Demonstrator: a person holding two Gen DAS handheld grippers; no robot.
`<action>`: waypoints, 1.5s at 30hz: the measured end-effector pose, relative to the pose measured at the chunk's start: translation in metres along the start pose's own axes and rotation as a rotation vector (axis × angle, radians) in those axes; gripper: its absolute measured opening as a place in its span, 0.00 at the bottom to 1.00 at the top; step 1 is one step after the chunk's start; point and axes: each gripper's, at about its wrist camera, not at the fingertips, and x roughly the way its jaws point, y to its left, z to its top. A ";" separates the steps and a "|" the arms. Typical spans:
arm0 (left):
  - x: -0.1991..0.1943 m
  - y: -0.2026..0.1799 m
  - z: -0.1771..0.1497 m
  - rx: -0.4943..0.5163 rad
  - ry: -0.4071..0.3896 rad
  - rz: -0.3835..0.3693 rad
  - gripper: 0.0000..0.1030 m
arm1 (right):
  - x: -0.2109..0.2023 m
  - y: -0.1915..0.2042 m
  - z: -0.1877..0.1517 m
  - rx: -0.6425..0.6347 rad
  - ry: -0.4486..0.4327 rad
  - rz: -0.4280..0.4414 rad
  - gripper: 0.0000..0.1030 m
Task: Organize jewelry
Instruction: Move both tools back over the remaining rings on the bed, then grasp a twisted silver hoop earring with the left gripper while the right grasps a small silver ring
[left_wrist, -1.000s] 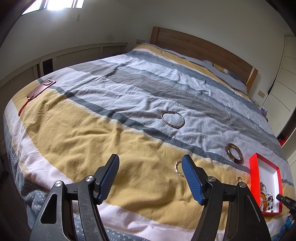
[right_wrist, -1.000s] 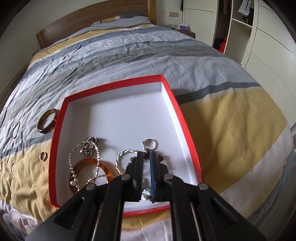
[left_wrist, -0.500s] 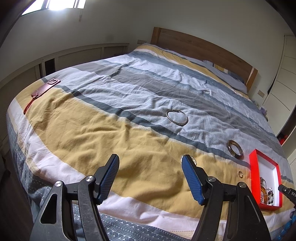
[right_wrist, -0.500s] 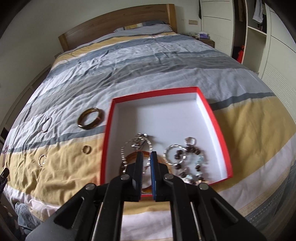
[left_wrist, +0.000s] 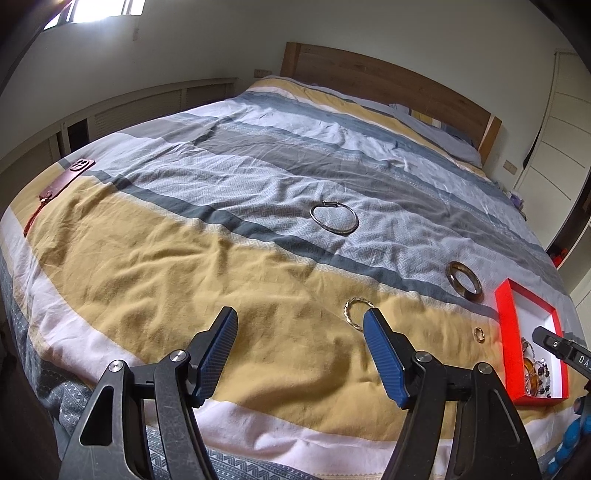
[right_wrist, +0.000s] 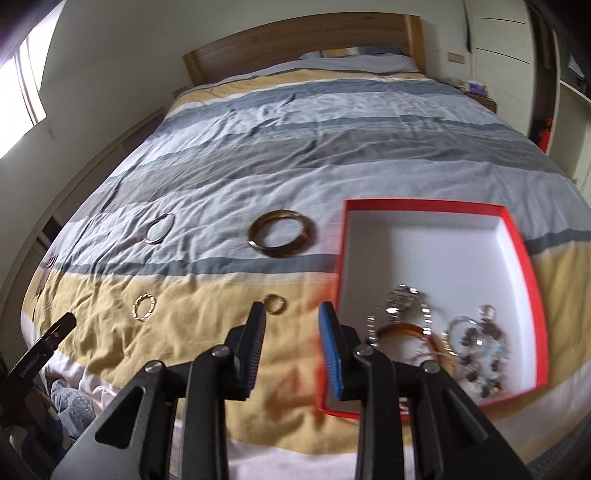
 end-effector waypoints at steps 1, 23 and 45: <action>0.002 0.000 0.000 0.001 0.003 0.002 0.68 | 0.003 0.003 0.000 -0.007 0.006 0.008 0.28; 0.070 -0.047 0.013 0.106 0.090 -0.066 0.72 | 0.084 0.017 0.000 -0.070 0.092 -0.059 0.28; 0.115 -0.055 -0.004 0.174 0.195 -0.052 0.40 | 0.100 0.032 -0.005 -0.218 0.127 -0.176 0.20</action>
